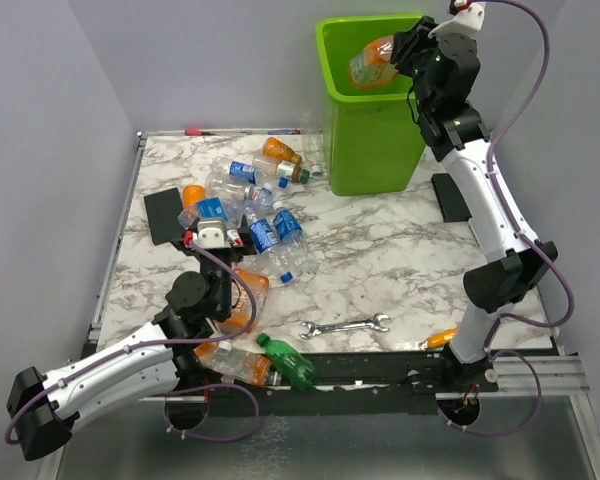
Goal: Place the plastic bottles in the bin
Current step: Place the plastic bottle in the trash bin.
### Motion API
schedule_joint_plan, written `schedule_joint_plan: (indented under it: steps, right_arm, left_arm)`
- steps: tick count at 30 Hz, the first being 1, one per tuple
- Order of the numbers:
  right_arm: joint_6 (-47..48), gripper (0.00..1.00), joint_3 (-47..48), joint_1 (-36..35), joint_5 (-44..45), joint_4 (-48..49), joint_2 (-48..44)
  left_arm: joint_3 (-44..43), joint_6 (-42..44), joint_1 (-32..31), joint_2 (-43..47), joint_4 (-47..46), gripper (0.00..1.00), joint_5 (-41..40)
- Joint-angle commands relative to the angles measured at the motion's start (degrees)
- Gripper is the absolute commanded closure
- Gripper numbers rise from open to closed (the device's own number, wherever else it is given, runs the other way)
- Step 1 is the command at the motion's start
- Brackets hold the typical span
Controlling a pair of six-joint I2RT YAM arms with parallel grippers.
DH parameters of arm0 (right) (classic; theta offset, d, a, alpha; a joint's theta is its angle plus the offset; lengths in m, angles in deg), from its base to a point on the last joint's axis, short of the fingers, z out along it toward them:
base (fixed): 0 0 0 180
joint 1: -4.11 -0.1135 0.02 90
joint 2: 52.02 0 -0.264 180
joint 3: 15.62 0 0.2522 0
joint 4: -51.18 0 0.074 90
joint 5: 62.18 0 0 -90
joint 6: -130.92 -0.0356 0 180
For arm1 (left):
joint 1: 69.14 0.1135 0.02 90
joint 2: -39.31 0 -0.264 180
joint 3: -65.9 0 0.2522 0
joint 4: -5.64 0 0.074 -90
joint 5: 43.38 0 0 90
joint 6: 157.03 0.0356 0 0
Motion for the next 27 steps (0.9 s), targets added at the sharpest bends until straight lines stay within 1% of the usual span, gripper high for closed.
schedule_joint_plan:
  steps: [1,6,7,8,11,12,14,17,22,25,27]
  right_arm:
    - [-5.6,1.0,1.4,2.8,-5.6,-1.4,2.2]
    - [-6.2,1.0,4.3,3.0,-10.0,-6.1,5.3]
    - [-6.4,0.97,4.3,3.0,-10.4,-6.6,5.4]
    - [-6.4,0.91,4.3,3.0,-11.0,-7.1,5.5]
    - [-6.4,0.58,6.0,3.0,-12.2,-9.3,6.5]
    - [-6.5,0.49,6.7,3.0,-12.2,-10.2,6.7]
    - [-6.8,0.39,6.8,3.0,-12.1,-10.5,6.5]
    - [-6.9,0.34,7.9,3.0,-12.7,-10.6,5.9]
    - [-8.2,0.32,9.6,3.0,-14.4,-10.9,3.4]
    - [-9.6,0.32,9.2,2.8,-17.1,-11.1,0.0]
    - [-9.9,0.32,7.0,2.3,-19.6,-11.1,-3.9]
  left_arm:
    - [0.8,2.4,0.1,-0.1,-3.4,0.01,-3.1]
    - [0.2,2.3,0.3,-2.3,-3.0,0.01,-2.0]
    - [0.2,2.1,0.3,-2.4,-2.9,0.01,-1.8]
    - [0.2,2.1,0.3,-2.5,-2.8,0.01,-1.5]
    - [0.1,1.8,0.4,-3.0,-2.5,0.01,-0.8]
    - [0.0,1.7,0.4,-3.2,-2.4,0.01,-0.6]
    - [-0.1,1.6,0.5,-3.5,-2.1,0.01,-0.3]
    - [-0.3,1.4,0.5,-3.7,-1.8,0.01,0.1]
    - [-0.3,1.2,0.5,-4.3,-1.5,0.01,0.5]
    - [-0.4,1.0,0.6,-4.7,-1.4,0.01,0.8]
    - [-0.4,1.0,0.6,-5.1,-1.3,0.01,1.3]
